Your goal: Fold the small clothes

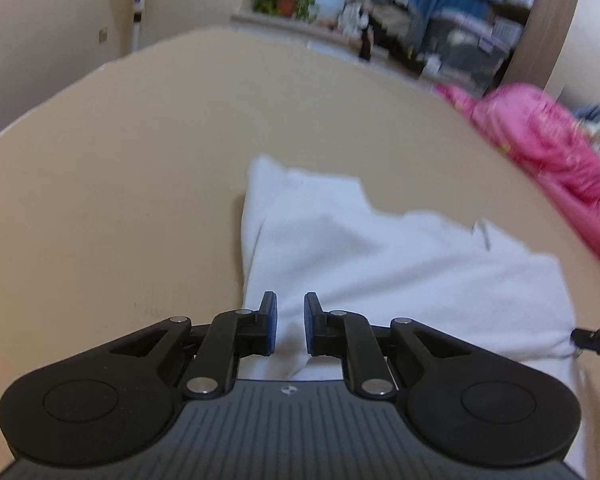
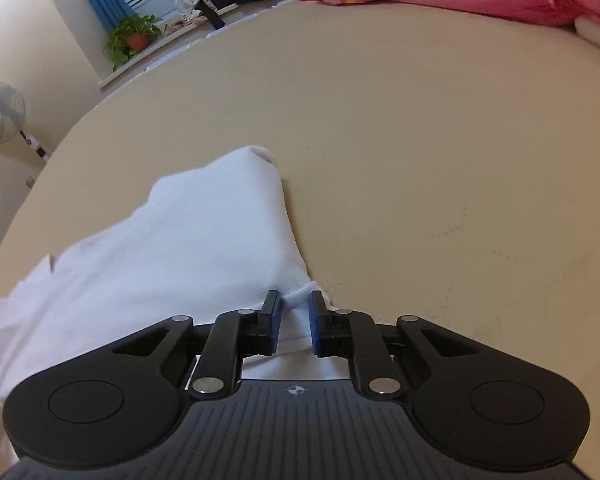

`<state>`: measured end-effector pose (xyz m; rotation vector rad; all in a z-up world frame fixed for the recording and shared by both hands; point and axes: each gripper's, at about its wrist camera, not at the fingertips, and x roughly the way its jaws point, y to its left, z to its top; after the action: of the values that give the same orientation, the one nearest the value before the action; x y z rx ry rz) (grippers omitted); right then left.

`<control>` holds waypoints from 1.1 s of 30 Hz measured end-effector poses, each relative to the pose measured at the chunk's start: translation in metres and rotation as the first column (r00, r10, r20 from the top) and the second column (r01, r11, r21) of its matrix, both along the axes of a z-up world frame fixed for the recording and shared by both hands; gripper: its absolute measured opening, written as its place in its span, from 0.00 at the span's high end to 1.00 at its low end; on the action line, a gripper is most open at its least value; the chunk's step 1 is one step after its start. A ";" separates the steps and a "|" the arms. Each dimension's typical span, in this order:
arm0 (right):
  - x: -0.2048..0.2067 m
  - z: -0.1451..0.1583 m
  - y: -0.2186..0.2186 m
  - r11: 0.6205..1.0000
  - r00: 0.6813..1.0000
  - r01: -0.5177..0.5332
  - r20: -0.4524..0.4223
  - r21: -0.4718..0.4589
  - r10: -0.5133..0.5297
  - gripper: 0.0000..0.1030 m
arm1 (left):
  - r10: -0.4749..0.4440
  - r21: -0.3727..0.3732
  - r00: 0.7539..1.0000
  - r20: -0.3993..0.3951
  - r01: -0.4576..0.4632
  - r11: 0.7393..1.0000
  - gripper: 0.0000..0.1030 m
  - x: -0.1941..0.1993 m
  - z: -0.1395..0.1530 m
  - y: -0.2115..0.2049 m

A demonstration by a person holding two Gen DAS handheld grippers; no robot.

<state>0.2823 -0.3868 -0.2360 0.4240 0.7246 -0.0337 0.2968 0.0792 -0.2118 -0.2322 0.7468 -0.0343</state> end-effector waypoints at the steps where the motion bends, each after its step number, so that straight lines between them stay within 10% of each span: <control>1: 0.000 0.002 0.002 1.000 1.000 -0.006 0.010 -0.025 0.006 0.86 | 0.004 -0.002 1.000 0.004 -0.004 1.000 0.85 0.000 -0.001 0.000; 6: 0.000 -0.004 0.005 0.998 0.999 -0.033 -0.006 -0.062 0.033 0.86 | 0.039 -0.005 0.992 -0.120 -0.040 0.999 0.73 0.003 -0.017 0.012; 17: -0.091 0.053 -0.006 0.997 0.997 -0.017 0.079 -0.082 0.024 0.81 | -0.125 0.066 0.991 0.040 0.122 0.990 0.59 -0.122 0.075 0.006; 26: -0.222 0.093 0.019 0.982 0.974 -0.110 0.178 -0.157 0.137 0.60 | -0.261 0.176 0.964 0.055 0.248 0.953 0.44 -0.237 0.069 -0.017; 33: -0.261 0.036 0.009 0.987 0.995 -0.092 0.027 -0.131 0.096 0.61 | -0.174 -0.015 0.977 -0.126 0.174 0.985 0.54 -0.247 0.031 -0.003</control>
<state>0.0210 -0.3775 -0.2004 0.2653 0.7044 0.0148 0.0496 0.0763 -0.1813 -0.1735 0.8928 -0.1889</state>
